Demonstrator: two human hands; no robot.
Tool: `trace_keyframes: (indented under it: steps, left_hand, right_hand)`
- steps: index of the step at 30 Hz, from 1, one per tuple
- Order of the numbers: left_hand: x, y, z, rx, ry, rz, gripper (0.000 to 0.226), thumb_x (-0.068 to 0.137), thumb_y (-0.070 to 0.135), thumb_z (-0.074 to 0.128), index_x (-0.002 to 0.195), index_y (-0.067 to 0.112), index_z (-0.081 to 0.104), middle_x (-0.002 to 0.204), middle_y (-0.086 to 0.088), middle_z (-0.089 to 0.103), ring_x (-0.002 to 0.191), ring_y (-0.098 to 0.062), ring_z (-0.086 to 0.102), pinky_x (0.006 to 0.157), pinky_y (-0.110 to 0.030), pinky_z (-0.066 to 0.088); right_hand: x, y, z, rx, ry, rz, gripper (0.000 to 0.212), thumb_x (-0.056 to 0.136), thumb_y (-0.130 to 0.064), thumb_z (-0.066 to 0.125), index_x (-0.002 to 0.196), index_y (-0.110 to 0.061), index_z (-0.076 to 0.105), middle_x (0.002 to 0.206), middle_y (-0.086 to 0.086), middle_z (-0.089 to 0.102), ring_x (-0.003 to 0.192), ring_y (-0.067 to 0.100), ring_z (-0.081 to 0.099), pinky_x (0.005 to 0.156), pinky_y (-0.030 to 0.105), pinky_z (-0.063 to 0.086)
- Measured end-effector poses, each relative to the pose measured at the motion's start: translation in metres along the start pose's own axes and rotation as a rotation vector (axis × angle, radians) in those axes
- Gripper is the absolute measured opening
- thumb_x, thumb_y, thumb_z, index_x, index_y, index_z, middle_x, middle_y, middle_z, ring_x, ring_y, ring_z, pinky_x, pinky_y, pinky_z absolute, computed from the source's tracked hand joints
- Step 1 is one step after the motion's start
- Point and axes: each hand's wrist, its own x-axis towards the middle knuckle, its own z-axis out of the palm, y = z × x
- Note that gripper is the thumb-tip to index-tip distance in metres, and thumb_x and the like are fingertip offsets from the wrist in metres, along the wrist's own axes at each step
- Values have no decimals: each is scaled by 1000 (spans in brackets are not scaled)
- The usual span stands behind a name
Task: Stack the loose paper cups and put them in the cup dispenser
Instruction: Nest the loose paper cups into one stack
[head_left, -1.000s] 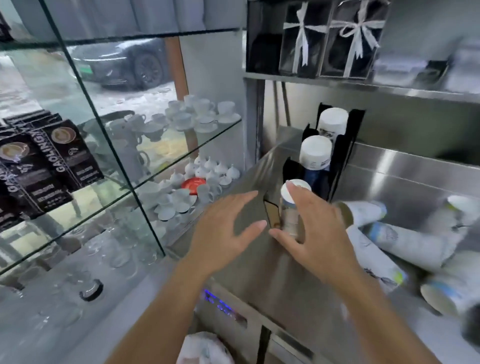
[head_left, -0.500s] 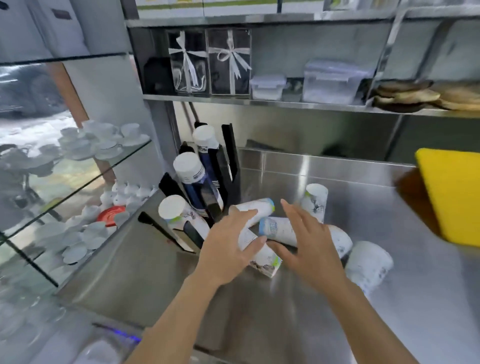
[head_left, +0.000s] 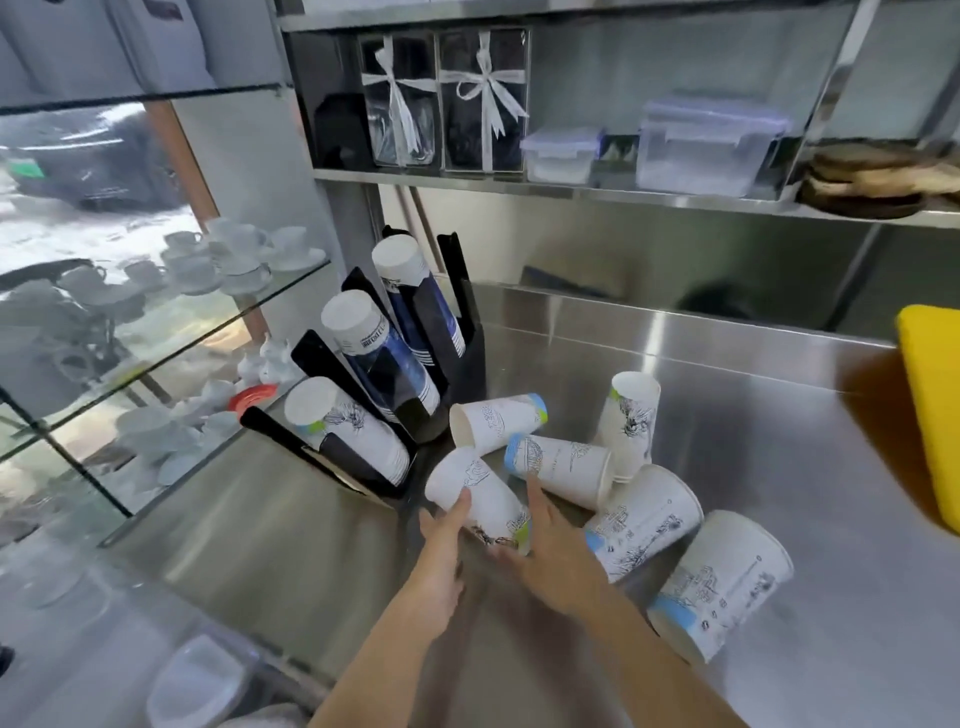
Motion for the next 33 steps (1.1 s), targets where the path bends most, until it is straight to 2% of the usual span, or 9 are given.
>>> trace_keyframes:
  steps: [3, 6, 9, 13, 18, 23, 28, 31, 33]
  left_hand:
    - [3, -3, 0, -133, -14, -112, 93, 75, 66, 51, 147, 34, 2, 153, -9, 31, 134, -29, 37, 112, -62, 15]
    - [-3, 4, 4, -182, 16, -134, 83, 80, 67, 43, 147, 30, 11, 145, -15, 40, 105, -32, 55, 105, -68, 21]
    - [-4, 8, -2, -261, 34, -114, 83, 78, 75, 35, 144, 25, 24, 123, -20, 52, 120, -42, 49, 104, -70, 19]
    - [1, 14, -10, -227, -39, -48, 83, 70, 80, 37, 142, 39, 26, 135, -13, 46, 123, -44, 46, 96, -72, 28]
    - [1, 18, -5, -19, 8, 14, 55, 77, 56, 57, 126, 33, 45, 139, 1, 43, 128, -36, 42, 110, -62, 21]
    - [-2, 17, -6, 142, -36, 154, 10, 87, 38, 56, 97, 38, 57, 112, 15, 59, 98, -9, 55, 104, -48, 38]
    - [-4, 21, -5, 239, -13, 335, 13, 92, 38, 49, 102, 34, 56, 108, 15, 60, 98, 4, 52, 81, -19, 40]
    - [-4, 24, -6, 229, 33, 452, 37, 92, 36, 50, 128, 28, 48, 130, 11, 49, 118, -2, 45, 96, -19, 32]
    - [-7, 28, -7, 267, 68, 549, 48, 90, 38, 52, 135, 27, 41, 139, 11, 41, 129, -4, 36, 107, -25, 26]
  right_hand:
    - [4, 0, 2, -56, -58, 47, 82, 88, -50, 47, 145, -19, -3, 146, 7, 38, 126, 29, 44, 99, 40, 37]
    - [6, -1, 1, 38, -110, 63, 83, 88, -39, 54, 146, -18, -2, 148, 7, 35, 127, 22, 43, 94, 31, 35]
    - [10, 2, -1, 182, -114, 23, 110, 70, -30, 71, 141, -39, -12, 147, 0, 37, 125, 18, 46, 102, 40, 39]
    - [11, 4, -3, 201, -79, -17, 124, 60, -23, 71, 118, -64, -31, 143, 0, 41, 111, 24, 56, 92, 47, 47]
    - [3, -5, -2, 130, -40, -59, 112, 75, -20, 65, 123, -51, -31, 144, -4, 38, 117, 23, 52, 78, 26, 38]
    - [9, 5, 11, 255, -13, -17, 108, 73, -14, 68, 137, -45, -13, 135, -4, 50, 103, 9, 55, 80, 19, 41]
    - [8, 2, 12, 293, -4, 5, 101, 69, -10, 68, 139, -39, 1, 133, -9, 47, 116, 10, 50, 88, 18, 37]
    - [4, -2, 5, 262, 28, -33, 97, 72, 1, 63, 143, -28, 4, 137, -16, 31, 126, 2, 31, 94, 6, 19]
    - [3, 1, 1, 262, 85, -49, 99, 69, 9, 56, 143, -28, 4, 146, -10, 26, 136, 6, 22, 107, 16, 17]
